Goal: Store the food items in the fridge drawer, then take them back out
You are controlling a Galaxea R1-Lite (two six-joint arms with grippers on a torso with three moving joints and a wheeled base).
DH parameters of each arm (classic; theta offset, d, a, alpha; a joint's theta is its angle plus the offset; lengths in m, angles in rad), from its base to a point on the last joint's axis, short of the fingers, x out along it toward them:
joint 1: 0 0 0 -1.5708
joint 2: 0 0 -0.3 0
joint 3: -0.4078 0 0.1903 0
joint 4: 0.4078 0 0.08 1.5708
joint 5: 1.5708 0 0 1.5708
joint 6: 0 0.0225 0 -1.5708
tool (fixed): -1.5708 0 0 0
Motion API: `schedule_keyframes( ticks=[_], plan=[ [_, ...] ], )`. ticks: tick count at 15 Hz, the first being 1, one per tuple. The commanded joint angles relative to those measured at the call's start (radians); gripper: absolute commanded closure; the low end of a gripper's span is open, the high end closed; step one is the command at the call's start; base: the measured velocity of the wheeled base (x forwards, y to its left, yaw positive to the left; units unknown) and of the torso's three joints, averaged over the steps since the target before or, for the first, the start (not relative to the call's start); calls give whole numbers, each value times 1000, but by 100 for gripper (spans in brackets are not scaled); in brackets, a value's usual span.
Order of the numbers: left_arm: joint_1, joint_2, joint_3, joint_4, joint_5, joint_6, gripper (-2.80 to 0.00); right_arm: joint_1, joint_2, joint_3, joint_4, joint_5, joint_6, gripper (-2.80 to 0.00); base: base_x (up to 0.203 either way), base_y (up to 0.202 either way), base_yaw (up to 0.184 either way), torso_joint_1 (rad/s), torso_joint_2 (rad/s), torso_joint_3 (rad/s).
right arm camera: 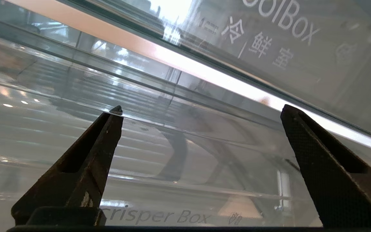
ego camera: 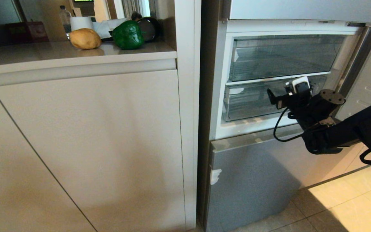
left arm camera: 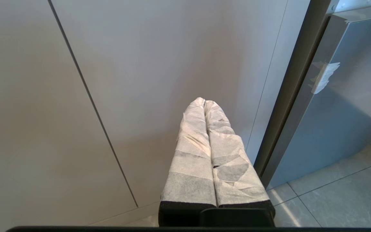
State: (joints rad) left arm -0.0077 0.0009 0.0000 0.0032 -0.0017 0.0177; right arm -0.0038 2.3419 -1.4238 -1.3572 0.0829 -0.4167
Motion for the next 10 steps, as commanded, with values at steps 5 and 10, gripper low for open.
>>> schedule_keyframes(
  ticks=[5, 10],
  plan=[
    [0, 1, 0, 0, 0, 1, 0, 1, -31, 85, -98, -15, -18, -280, 0, 0, 0, 0, 0, 0],
    [0, 1, 0, 0, 0, -1, 0, 10, -124, 293, -156, -15, -19, -280, 0, 0, 0, 0, 0, 0]
  ],
)
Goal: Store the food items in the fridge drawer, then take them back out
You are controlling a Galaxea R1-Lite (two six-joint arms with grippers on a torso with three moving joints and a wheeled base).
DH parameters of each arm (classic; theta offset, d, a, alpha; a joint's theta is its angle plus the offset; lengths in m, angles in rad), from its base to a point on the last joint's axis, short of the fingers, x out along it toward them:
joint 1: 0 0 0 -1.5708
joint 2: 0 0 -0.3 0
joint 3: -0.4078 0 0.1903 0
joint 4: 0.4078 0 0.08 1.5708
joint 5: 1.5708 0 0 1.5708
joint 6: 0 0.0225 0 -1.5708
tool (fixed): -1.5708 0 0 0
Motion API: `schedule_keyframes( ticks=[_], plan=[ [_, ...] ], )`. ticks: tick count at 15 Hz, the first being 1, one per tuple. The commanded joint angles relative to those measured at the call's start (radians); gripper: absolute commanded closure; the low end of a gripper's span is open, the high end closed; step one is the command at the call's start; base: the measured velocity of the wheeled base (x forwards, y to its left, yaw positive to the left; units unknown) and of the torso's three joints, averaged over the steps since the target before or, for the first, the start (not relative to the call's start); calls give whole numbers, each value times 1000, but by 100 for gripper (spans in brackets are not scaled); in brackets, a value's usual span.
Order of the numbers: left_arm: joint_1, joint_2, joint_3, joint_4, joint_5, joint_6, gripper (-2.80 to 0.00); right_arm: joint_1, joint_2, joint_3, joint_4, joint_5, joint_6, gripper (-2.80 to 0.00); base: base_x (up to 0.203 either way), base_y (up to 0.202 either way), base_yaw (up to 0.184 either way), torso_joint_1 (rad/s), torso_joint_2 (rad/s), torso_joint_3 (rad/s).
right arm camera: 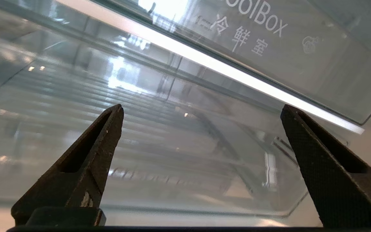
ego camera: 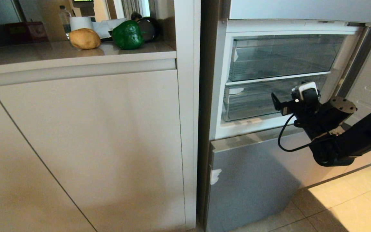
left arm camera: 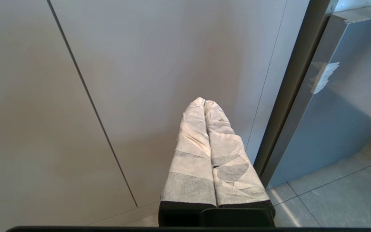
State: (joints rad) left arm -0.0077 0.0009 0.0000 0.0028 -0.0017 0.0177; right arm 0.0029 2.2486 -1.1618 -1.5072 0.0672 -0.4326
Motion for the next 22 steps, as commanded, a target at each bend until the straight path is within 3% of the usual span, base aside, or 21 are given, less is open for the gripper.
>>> schedule_keyframes(
  ticks=[1, 6, 14, 22],
  plan=[
    [0, 1, 0, 0, 0, 1, 0, 8, -24, 32, -5, 1, -4, -280, 0, 0, 0, 0, 0, 0],
    [0, 1, 0, 0, 0, 0, 0, 54, 53, -65, 29, 13, 0, -280, 0, 0, 0, 0, 0, 0],
    [0, 1, 0, 0, 0, 0, 0, 57, 140, -290, 143, 3, 3, -280, 0, 0, 0, 0, 0, 0],
    [0, 1, 0, 0, 0, -1, 0, 114, 114, -311, 153, 1, -4, -280, 0, 0, 0, 0, 0, 0]
  ],
)
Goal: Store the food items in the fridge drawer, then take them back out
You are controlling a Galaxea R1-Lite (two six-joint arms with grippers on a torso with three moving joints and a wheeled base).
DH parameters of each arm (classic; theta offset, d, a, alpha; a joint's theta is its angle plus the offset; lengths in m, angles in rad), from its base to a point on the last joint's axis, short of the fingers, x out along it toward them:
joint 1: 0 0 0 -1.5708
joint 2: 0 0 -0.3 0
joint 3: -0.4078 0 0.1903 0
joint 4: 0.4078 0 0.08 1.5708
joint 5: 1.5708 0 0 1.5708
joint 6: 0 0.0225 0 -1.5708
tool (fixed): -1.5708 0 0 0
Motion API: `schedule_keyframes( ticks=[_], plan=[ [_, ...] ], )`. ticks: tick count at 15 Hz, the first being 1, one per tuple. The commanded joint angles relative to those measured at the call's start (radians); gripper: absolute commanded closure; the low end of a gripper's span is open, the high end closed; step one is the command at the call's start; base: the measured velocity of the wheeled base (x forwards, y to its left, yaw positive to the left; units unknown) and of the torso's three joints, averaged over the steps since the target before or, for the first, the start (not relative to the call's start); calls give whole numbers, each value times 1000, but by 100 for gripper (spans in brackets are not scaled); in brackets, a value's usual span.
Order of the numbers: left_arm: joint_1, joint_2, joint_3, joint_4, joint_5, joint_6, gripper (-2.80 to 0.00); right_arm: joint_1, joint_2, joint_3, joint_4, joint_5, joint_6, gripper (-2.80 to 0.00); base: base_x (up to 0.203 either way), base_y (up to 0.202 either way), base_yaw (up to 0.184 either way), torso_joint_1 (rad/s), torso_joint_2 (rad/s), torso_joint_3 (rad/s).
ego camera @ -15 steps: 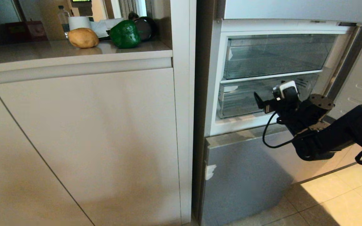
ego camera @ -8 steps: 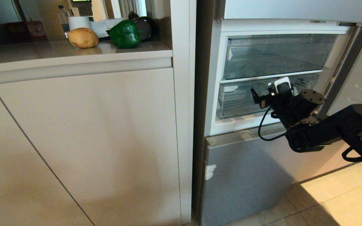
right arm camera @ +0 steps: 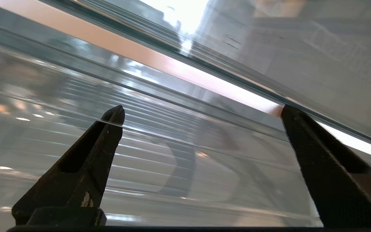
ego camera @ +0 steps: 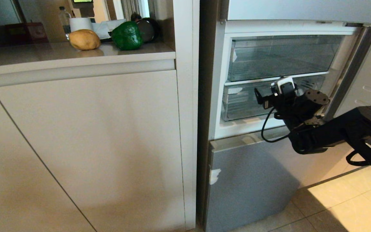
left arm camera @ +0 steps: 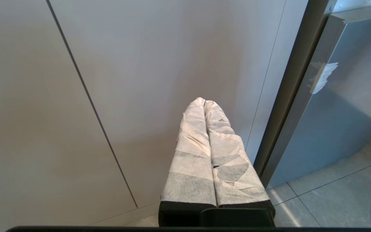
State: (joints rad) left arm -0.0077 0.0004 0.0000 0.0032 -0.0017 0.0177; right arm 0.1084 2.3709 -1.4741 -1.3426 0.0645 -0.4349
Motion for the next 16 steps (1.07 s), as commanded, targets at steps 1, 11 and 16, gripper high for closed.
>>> schedule_keyframes(
  ticks=[1, 11, 16],
  plan=[
    [0, 1, 0, 0, 0, -1, 0, 22, -13, 8, -12, 2, -2, -280, 0, 0, 0, 0, 0, 0],
    [0, 1, 0, 0, 0, -1, 0, 66, -41, 57, -37, -27, -37, -280, 0, 0, 0, 0, 0, 0],
    [0, 1, 0, 0, 0, 0, 0, 69, -98, 233, -127, -28, -44, -280, 0, 0, 0, 0, 0, 0]
  ],
)
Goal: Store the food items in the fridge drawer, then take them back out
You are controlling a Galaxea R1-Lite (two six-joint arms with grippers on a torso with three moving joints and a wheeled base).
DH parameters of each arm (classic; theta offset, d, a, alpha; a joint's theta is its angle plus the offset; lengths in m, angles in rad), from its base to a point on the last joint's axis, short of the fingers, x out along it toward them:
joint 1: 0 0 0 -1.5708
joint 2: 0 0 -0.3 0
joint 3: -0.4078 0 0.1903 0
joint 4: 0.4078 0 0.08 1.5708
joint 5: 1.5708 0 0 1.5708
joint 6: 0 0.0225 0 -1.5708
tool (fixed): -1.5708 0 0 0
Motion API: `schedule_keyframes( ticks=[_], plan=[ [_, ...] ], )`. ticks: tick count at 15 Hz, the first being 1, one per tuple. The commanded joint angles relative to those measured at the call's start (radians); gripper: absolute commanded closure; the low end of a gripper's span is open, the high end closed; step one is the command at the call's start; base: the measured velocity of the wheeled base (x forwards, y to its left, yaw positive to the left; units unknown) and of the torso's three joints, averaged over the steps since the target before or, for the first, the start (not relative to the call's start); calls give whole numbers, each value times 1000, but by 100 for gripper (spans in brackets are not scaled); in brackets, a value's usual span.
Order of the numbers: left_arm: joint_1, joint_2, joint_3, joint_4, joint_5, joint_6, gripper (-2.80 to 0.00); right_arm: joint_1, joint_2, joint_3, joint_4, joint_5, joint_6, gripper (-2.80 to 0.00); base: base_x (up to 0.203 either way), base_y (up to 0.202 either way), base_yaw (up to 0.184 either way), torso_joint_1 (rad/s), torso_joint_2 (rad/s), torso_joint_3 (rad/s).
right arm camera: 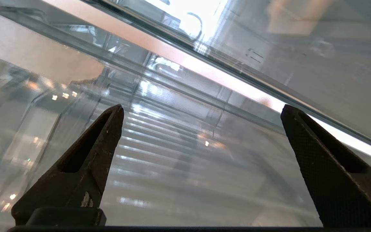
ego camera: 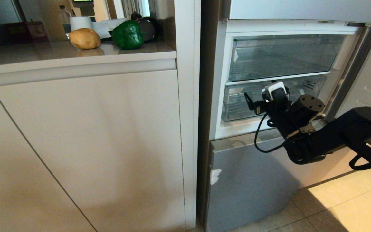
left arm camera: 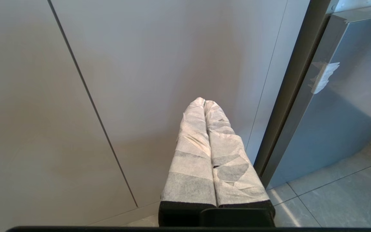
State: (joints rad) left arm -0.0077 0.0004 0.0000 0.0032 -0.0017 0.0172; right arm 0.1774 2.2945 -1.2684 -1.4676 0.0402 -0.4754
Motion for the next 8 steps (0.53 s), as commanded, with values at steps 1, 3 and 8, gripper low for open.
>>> schedule_keyframes(
  ticks=[1, 3, 8],
  plan=[
    [0, 1, 0, 0, 0, 1, 0, 0, -29, 71, -24, -4, -4, -280, 0, 0, 0, 0, 0, 0],
    [0, 1, 0, 0, 0, 1, 0, 2, -34, 147, -58, -3, -5, -280, 0, 0, 0, 0, 0, 0],
    [0, 1, 0, 0, 0, 0, 0, 97, -93, 255, -50, -17, 83, -280, 0, 0, 0, 0, 0, 0]
  ],
)
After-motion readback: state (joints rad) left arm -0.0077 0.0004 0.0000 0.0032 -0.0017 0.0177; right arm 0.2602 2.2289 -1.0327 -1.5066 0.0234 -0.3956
